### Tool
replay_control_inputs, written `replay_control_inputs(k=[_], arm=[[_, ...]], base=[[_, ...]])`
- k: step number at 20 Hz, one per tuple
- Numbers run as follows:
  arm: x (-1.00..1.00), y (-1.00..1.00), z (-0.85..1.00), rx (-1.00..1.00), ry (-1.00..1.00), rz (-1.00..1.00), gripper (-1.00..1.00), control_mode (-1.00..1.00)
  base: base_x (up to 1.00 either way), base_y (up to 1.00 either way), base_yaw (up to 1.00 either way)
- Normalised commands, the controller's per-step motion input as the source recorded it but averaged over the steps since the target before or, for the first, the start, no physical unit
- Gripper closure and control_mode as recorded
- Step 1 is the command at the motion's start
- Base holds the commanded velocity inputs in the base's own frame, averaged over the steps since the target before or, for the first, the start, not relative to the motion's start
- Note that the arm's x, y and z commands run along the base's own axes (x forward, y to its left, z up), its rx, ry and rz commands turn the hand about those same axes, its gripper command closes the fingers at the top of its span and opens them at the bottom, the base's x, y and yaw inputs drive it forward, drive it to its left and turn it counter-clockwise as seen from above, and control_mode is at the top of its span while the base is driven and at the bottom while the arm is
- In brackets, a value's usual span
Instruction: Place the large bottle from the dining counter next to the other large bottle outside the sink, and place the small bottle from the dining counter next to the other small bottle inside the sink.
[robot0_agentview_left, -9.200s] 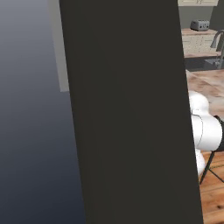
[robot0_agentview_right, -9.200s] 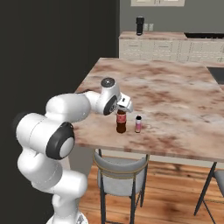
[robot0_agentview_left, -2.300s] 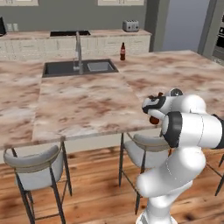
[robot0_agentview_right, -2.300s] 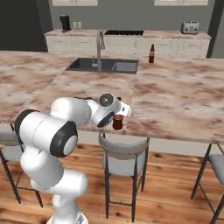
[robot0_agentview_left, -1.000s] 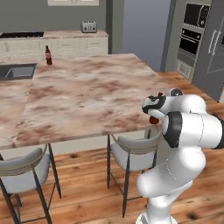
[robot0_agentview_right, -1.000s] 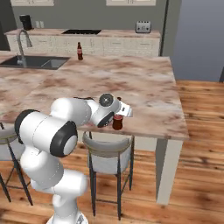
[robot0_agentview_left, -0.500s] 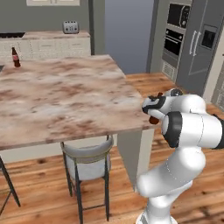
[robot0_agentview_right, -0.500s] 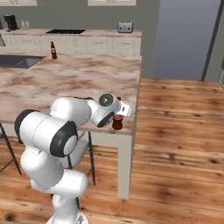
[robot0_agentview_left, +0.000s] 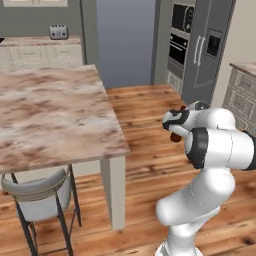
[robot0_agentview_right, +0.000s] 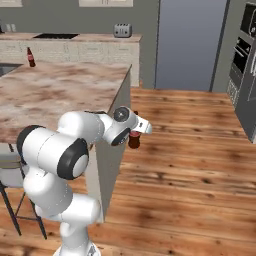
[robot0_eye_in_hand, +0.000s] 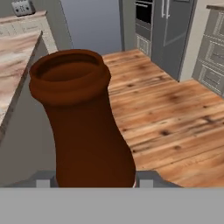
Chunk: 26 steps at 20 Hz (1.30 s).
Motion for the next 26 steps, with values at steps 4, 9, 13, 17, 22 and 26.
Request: replay_control_inputs(k=[4, 9, 13, 17, 22, 26], arm=[[0.0, 0.0, 0.0, 0.0, 0.0, 0.0, 1.0, 1.0], [0.0, 0.0, 0.0, 0.0, 0.0, 0.0, 1.0, 1.0], [0.0, 0.0, 0.0, 0.0, 0.0, 0.0, 1.0, 1.0], [0.0, 0.0, 0.0, 0.0, 0.0, 0.0, 1.0, 1.0], [0.0, 0.0, 0.0, 0.0, 0.0, 0.0, 1.0, 1.0], [0.0, 0.0, 0.0, 0.0, 0.0, 0.0, 1.0, 1.0]], base=[[0.48, -0.93, -0.03], [0.72, -0.73, -0.05], [0.95, -0.61, -0.09], [1.0, -0.46, -0.1], [1.0, -0.24, -0.08], [1.0, -0.13, -0.07]])
